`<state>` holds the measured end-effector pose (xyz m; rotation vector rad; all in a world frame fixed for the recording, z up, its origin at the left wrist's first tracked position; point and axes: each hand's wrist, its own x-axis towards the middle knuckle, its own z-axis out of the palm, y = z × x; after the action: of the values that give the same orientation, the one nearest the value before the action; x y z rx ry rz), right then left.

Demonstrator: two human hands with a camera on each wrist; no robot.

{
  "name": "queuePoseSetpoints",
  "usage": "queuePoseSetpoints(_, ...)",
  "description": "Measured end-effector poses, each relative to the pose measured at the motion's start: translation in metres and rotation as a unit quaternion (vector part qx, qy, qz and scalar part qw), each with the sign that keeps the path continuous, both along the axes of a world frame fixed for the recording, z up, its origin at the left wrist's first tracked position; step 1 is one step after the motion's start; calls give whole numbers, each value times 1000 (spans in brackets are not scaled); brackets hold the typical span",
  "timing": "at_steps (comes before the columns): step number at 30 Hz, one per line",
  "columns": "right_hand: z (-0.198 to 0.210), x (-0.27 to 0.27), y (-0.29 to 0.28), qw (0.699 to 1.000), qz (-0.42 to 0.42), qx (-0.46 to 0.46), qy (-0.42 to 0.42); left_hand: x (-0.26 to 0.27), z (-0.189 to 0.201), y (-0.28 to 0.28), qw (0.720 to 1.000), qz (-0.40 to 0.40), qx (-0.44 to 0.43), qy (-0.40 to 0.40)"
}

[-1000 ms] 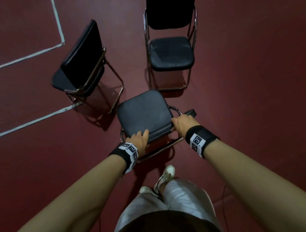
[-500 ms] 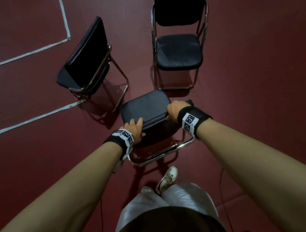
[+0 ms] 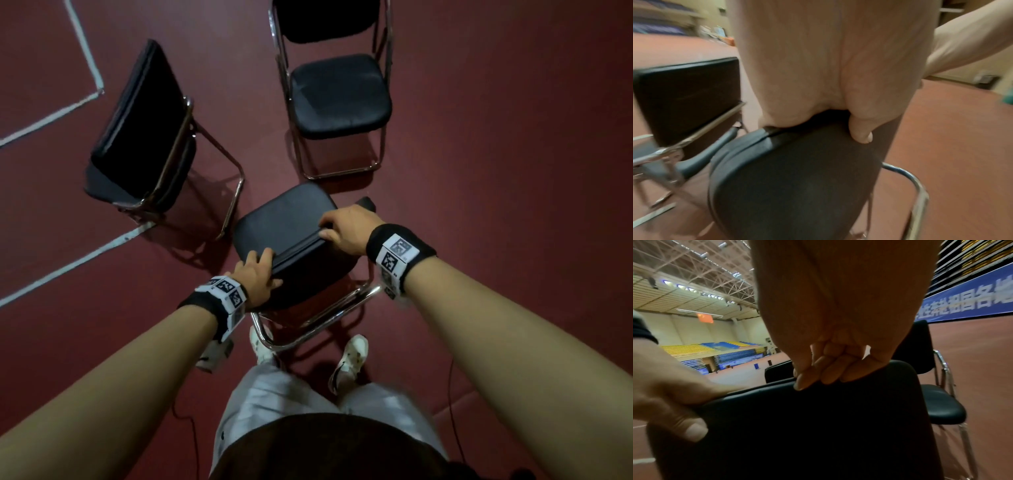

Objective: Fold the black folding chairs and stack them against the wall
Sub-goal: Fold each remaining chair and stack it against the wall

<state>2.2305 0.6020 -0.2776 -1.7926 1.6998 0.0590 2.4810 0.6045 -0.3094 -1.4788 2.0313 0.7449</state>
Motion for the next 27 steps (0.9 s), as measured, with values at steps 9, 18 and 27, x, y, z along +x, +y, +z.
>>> queuePoseSetpoints(9, -6, 13, 15, 980, -178, -11, -90, 18, -8, -36, 983, -118, 82, 116)
queuePoseSetpoints(18, -61, 105, 31, 890, -400, -109, -189, 8, -18, -113, 977, -195, 79, 44)
queuePoseSetpoints(27, -125, 157, 110, 701, -691, 81, -156, -9, -20, -91, 981, -73, 18, 180)
